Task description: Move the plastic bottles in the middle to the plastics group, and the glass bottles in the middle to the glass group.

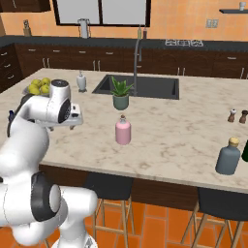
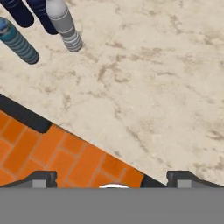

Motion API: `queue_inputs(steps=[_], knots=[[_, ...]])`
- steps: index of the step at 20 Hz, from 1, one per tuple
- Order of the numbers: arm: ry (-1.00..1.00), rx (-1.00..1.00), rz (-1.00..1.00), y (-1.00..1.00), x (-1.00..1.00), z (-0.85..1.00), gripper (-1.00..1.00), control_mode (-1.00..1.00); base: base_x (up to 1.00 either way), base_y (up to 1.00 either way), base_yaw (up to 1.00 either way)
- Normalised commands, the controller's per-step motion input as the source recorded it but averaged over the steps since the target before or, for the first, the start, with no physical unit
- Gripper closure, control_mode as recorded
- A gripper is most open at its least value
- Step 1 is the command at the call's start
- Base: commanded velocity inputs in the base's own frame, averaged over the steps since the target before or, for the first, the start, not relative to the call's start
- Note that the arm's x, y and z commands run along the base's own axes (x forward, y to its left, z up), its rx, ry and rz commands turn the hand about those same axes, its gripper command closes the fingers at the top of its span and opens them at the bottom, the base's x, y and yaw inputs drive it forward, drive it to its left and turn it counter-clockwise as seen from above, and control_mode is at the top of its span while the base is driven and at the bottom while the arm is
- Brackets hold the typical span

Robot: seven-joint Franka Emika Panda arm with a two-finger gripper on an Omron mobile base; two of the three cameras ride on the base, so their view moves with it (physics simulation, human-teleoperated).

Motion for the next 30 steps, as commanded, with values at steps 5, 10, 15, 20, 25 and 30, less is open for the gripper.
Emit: queue_inputs(steps=[5, 10, 15, 20, 25, 30], knots=[[0.00, -0.02, 0.00, -0.83, -0.34, 0.42, -1.00, -1.00, 0.00, 0.00, 0.00], [0.06, -0.10, -0.07, -0.88, -0.03, 0.44, -1.00, -1.00, 0.00, 0.00, 0.00], [0.22, -0.16, -0.13, -0.89, 0.37, 0.35, -1.00, -1.00, 0.00, 0.00, 0.00], [0.34, -0.19, -0.10, -0.61, 0.79, 0.09, -1.00, -1.00, 0.00, 0.00, 0.00], [0.09, -0.01, -0.01, -0.25, 0.85, -0.31, -1.00, -1.00, 0.00, 0.00, 0.00], [-0.17, 0.08, 0.00, 0.00, 0.30, -0.34, -1.00, -1.00, 0.00, 0.00, 0.00]])
